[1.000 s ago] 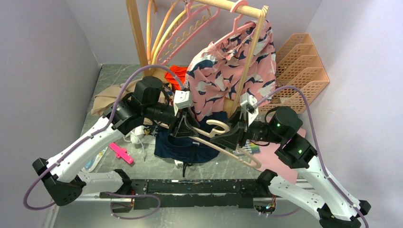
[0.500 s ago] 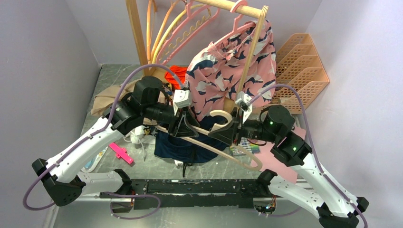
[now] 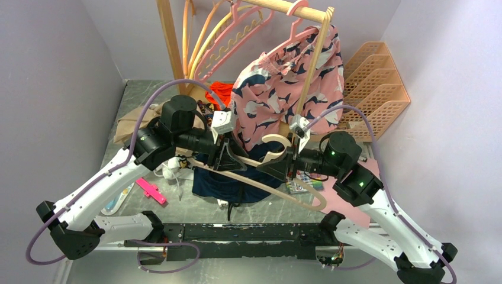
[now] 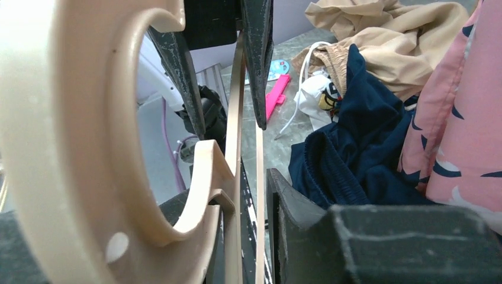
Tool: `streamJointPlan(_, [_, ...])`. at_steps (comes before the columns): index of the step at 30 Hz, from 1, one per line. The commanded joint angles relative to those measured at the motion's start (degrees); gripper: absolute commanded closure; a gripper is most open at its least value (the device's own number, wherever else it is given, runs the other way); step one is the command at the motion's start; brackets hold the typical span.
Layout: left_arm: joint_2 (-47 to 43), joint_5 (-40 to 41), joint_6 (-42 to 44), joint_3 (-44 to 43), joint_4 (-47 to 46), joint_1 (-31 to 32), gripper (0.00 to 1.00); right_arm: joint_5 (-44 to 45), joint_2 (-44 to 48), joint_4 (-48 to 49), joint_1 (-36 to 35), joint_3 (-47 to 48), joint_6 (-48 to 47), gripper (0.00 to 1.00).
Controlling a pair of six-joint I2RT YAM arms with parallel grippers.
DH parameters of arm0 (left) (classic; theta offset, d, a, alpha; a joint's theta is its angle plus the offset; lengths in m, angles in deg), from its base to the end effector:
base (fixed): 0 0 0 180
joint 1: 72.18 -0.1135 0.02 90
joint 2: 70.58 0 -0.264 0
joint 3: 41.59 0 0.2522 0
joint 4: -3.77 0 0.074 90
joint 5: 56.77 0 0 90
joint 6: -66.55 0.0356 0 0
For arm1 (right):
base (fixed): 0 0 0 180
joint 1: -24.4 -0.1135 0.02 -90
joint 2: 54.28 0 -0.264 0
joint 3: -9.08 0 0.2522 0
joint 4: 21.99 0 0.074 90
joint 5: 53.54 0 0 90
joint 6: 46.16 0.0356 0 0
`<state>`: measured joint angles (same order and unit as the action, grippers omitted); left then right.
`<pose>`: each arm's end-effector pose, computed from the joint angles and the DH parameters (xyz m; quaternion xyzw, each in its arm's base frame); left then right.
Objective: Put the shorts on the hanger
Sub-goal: Hang the shorts on the hanger.
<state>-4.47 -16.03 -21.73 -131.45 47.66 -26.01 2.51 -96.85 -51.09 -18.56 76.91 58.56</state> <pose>0.1434 -0.1884 0.4230 0.5206 0.5843 -0.5132 0.3526 0.1013 0.1215 0.3928 -0.3638 0.6288 0.5019 0.4694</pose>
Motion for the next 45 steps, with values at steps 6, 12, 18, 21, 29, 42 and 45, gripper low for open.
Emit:
streamJointPlan(6, [-0.5, -2.6, -0.4, 0.0, -2.7, 0.3, 0.93, 1.1, 0.4, 5.4, 0.0, -1.2, 2.3, 0.78])
streamJointPlan(12, [-1.9, 3.5, -0.9, 1.6, -2.5, 0.3, 0.72, 2.2, 0.7, 3.7, 0.0, -1.1, 1.4, 1.0])
streamJointPlan(18, [-12.7, 23.3, -6.6, 10.6, -1.5, 0.3, 0.01, 9.3, 4.6, -7.0, 0.0, -0.1, -1.6, 1.0])
streamJointPlan(21, [-21.0, 34.7, -12.5, 16.5, -1.6, 0.2, 0.01, 13.5, 7.4, -11.3, 0.1, -0.6, -2.1, 1.0])
streamJointPlan(29, [-32.0, 53.3, -34.5, 26.2, 4.5, 0.2, 0.01, 26.0, 13.9, -15.6, 0.0, -3.8, -1.2, 1.0])
streamJointPlan(42, [-21.6, 54.1, -39.0, 32.5, 5.3, 0.2, 0.19, 25.9, 14.1, -18.2, 0.0, -1.8, -4.0, 1.0])
streamJointPlan(45, [-18.3, 53.6, -37.6, 32.4, 4.8, 0.2, 0.24, 24.1, 13.8, -18.2, 0.0, -1.8, -4.2, 1.0])
